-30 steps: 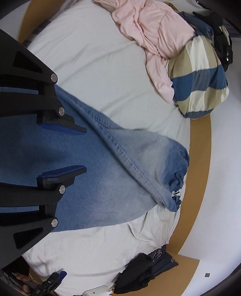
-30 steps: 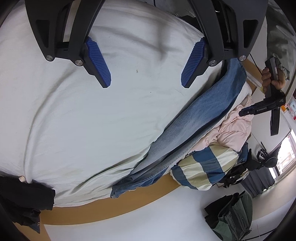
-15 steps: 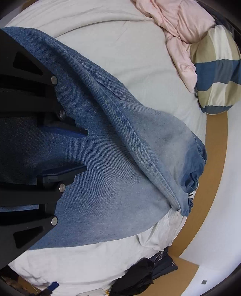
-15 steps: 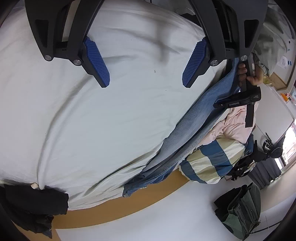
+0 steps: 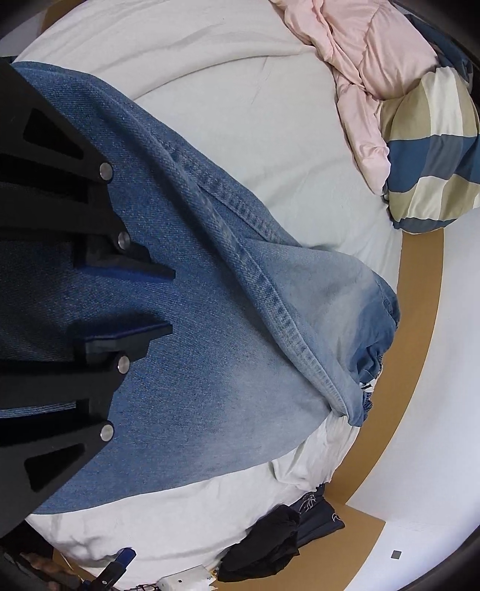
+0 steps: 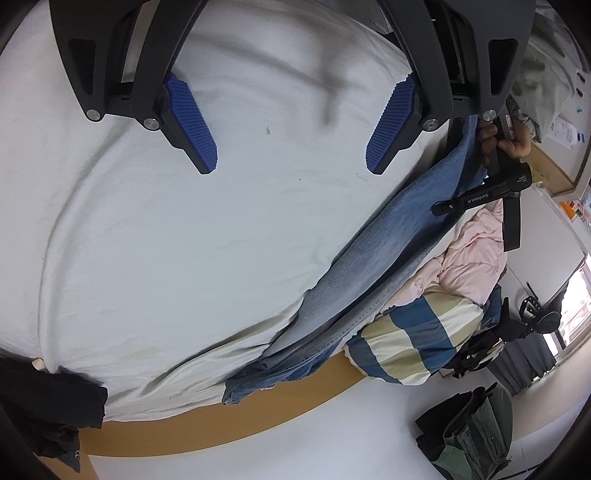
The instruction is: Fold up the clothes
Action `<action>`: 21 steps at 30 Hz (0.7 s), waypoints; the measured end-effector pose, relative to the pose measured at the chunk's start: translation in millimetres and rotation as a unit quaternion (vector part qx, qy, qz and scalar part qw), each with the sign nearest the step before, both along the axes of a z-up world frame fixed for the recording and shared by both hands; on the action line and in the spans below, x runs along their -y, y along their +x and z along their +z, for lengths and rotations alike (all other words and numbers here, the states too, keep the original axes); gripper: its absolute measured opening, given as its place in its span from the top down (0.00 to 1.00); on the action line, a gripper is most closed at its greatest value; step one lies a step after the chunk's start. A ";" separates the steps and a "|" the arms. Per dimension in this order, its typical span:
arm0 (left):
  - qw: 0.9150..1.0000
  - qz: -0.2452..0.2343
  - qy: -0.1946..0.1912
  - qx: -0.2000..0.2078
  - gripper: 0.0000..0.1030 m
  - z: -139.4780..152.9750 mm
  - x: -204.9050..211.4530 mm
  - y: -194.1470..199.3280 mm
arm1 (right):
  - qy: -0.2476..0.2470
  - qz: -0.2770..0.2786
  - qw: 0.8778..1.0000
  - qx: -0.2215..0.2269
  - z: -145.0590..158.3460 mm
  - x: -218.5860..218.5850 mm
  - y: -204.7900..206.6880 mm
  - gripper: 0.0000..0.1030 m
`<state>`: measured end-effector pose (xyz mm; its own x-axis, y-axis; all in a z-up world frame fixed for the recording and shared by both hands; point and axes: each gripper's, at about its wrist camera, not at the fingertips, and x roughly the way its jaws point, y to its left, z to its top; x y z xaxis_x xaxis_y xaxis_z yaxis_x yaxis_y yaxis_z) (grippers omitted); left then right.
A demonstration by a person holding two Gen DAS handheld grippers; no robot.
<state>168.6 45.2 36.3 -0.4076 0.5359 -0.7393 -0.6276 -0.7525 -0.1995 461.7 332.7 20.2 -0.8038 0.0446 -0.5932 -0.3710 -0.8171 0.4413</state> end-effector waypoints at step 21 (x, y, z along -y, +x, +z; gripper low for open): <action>0.999 -0.003 0.021 0.029 0.96 -4.4 62.7 21.2 | -0.012 -0.006 1.000 -0.005 -0.8 4.8 -8.0 0.16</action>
<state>189.8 -17.5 31.9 -0.3617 0.5696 -0.7380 -0.6189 -0.7387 -0.2669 453.7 327.9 19.4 -0.8087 0.0391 -0.5869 -0.3762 -0.8014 0.4650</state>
